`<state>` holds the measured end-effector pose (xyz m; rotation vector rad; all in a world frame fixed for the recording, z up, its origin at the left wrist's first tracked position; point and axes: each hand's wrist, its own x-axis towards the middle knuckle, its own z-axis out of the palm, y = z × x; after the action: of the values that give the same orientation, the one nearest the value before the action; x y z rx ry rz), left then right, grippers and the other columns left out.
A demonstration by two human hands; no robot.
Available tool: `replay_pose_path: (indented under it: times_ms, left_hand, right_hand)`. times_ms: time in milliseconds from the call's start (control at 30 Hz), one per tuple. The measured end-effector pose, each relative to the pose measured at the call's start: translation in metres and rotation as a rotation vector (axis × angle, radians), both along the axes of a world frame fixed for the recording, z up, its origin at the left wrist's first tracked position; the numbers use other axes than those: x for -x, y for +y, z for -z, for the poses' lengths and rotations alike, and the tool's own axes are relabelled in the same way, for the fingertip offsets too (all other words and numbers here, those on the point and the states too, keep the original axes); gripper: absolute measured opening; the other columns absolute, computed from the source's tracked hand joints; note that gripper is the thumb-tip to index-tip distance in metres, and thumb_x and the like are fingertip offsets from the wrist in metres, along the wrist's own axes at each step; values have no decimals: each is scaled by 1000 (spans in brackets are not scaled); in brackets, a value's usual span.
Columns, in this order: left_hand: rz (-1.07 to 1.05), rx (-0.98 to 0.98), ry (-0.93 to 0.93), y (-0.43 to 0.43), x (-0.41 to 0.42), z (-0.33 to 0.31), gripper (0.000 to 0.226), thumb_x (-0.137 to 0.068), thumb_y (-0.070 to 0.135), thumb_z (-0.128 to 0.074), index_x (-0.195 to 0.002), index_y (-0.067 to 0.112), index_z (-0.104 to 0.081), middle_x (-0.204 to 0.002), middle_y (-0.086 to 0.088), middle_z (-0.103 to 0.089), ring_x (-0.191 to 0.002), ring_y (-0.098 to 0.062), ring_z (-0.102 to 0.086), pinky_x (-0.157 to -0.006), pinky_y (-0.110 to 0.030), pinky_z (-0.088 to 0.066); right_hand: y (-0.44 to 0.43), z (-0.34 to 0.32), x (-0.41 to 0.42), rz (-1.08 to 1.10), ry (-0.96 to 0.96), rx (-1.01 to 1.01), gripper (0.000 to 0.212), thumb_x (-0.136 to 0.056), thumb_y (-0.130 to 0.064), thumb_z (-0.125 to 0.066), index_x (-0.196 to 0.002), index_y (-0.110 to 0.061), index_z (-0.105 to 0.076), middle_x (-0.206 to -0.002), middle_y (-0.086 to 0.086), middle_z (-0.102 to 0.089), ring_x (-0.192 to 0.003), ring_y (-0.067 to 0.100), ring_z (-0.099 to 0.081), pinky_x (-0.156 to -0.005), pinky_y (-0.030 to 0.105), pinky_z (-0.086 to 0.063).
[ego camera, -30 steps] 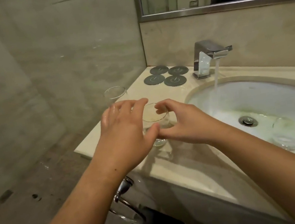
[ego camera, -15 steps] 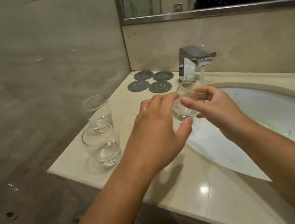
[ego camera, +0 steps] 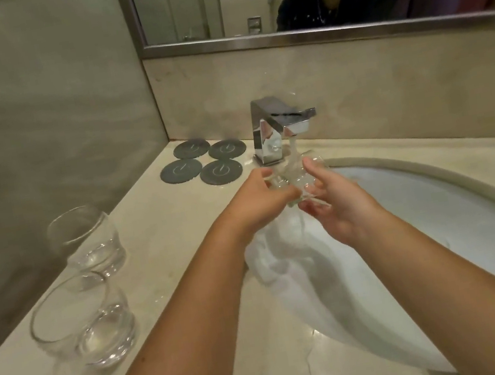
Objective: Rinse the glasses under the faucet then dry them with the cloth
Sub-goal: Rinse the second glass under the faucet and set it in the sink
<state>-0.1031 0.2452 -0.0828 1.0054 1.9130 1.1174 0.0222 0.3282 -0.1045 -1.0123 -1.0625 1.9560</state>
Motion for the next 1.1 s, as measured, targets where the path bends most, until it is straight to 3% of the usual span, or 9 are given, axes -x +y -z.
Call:
replay_pose_path:
  times_ms: [167,267,400,633,733,833,900,1000,1100]
  left_hand:
    - [-32,-102,-135,12,2,21,86,-72,41,-91,-146,25,-50,-128,1,-74,-117,-14,-69,-82,-29,-48]
    - [-47,-149,-164,15,4,31,89,-68,41,-88,-147,26,-51,-131,1,-74,-117,-15,-69,-87,-29,-49]
    - [-32,-153,-159,19,5,41,72,-84,30,-87,-147,28,-52,-131,1,-73,-128,-19,-67,-105,-38,-55]
    - [-78,-200,-42,22,6,41,71,-73,52,-81,-138,33,-61,-123,0,-74,-111,-19,-73,-99,-40,-59]
    - [-99,-200,72,22,6,40,64,-80,54,-82,-137,34,-62,-112,3,-74,-101,-17,-74,-80,-30,-53]
    - [-105,-215,214,21,3,36,60,-87,47,-83,-142,35,-62,-111,8,-68,-100,-14,-68,-79,-25,-48]
    - [-99,-222,308,21,1,34,65,-89,45,-83,-148,33,-60,-116,7,-63,-109,-15,-65,-85,-23,-46]
    - [-94,-242,377,22,1,34,69,-87,44,-83,-150,31,-59,-126,4,-68,-114,-17,-67,-83,-20,-43]
    - [-123,-248,368,21,2,33,65,-90,43,-82,-148,31,-59,-111,15,-66,-96,-6,-65,-67,-6,-40]
  right_hand:
    - [8,3,9,44,69,89,37,-92,-38,-81,-115,-10,-75,-82,1,-70,-71,13,-68,-83,30,-58]
    - [7,8,7,50,106,127,42,-91,-40,-80,-120,-11,-71,-106,4,-72,-88,13,-71,-88,30,-60]
    - [7,10,5,9,141,155,26,-97,-37,-74,-100,-11,-75,-76,0,-79,-84,15,-72,-101,32,-56]
    - [18,17,-4,-72,84,218,63,-87,-52,-80,-124,-7,-57,-120,21,-69,-114,31,-71,-100,43,-59]
    - [23,22,-4,-79,-163,22,64,-86,-59,-78,-132,-18,-59,-128,15,-58,-109,30,-64,-91,45,-62]
    - [27,25,-4,-7,-266,-256,55,-94,-43,-74,-146,-34,-57,-140,-2,-59,-120,19,-60,-93,40,-58]
    - [25,23,-6,-39,-284,-418,44,-98,-23,-63,-139,-38,-63,-129,-11,-65,-117,10,-60,-95,30,-53]
    - [25,22,-10,-180,-329,-614,47,-96,-8,-59,-133,-38,-63,-112,-16,-66,-108,7,-63,-72,7,-49]
    - [29,28,-17,-287,-394,-735,63,-92,-3,-66,-142,-41,-53,-125,-27,-58,-107,-20,-58,-74,2,-49]
